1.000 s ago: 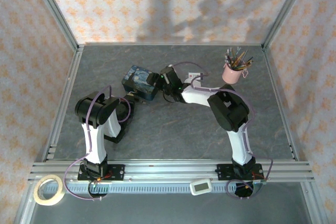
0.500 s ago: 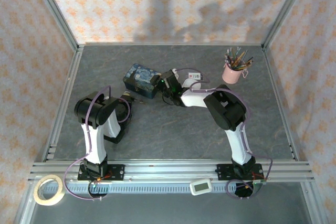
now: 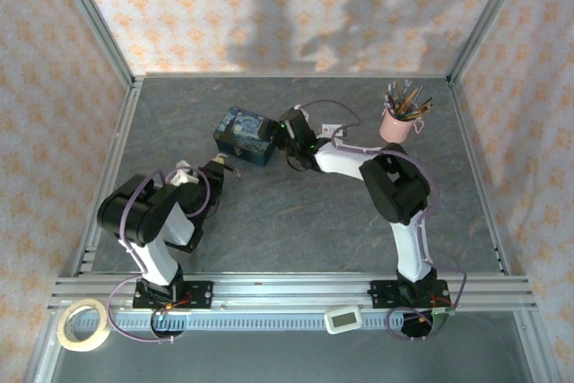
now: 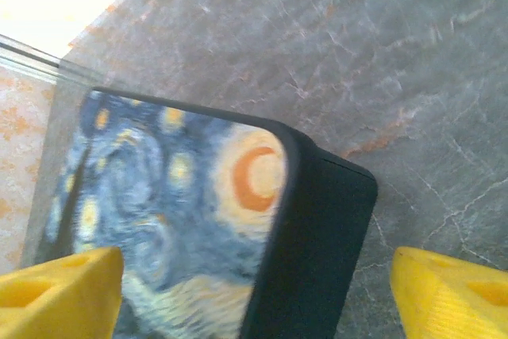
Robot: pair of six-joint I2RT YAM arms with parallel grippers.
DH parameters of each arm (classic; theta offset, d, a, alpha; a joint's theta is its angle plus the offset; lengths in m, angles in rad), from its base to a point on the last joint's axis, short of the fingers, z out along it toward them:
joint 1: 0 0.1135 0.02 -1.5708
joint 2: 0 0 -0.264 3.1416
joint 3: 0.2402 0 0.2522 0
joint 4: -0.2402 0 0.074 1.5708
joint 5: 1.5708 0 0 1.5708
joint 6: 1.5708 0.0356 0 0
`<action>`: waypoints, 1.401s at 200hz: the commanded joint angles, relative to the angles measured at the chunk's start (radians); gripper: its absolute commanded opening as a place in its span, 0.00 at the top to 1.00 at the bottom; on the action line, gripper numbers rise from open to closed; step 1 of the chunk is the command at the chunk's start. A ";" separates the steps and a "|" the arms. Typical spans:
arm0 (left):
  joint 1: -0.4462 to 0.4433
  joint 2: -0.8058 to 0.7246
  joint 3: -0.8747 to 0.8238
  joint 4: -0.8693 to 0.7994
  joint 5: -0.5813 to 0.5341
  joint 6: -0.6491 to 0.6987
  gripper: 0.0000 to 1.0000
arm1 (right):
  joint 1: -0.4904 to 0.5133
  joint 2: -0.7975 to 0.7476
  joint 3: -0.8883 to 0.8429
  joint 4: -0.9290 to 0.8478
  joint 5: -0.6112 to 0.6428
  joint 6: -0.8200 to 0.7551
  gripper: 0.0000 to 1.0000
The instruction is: Unlock a padlock with a key
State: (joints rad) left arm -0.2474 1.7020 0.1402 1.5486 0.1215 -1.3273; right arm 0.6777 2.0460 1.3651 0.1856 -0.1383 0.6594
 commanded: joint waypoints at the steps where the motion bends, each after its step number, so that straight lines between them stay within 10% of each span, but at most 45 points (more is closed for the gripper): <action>1: -0.031 -0.127 0.000 -0.189 0.144 0.068 1.00 | 0.003 -0.137 -0.020 -0.054 0.026 -0.154 0.09; 79: -0.255 -0.494 0.312 -1.308 0.093 0.531 1.00 | -0.001 -0.491 -0.404 -0.107 0.339 -0.213 0.02; 180: -0.503 -0.175 0.564 -1.466 -0.036 0.588 1.00 | -0.157 -0.768 -0.766 0.040 0.755 -0.458 0.00; 280: -0.517 -0.053 0.623 -1.410 -0.068 0.552 0.63 | -0.441 -0.917 -0.995 0.345 0.590 -0.532 0.00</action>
State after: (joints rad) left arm -0.7605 1.6615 0.7399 0.1436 0.1024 -0.7807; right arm 0.2657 1.1343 0.3908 0.4427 0.4767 0.1692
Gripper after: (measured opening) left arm 0.329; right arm 0.998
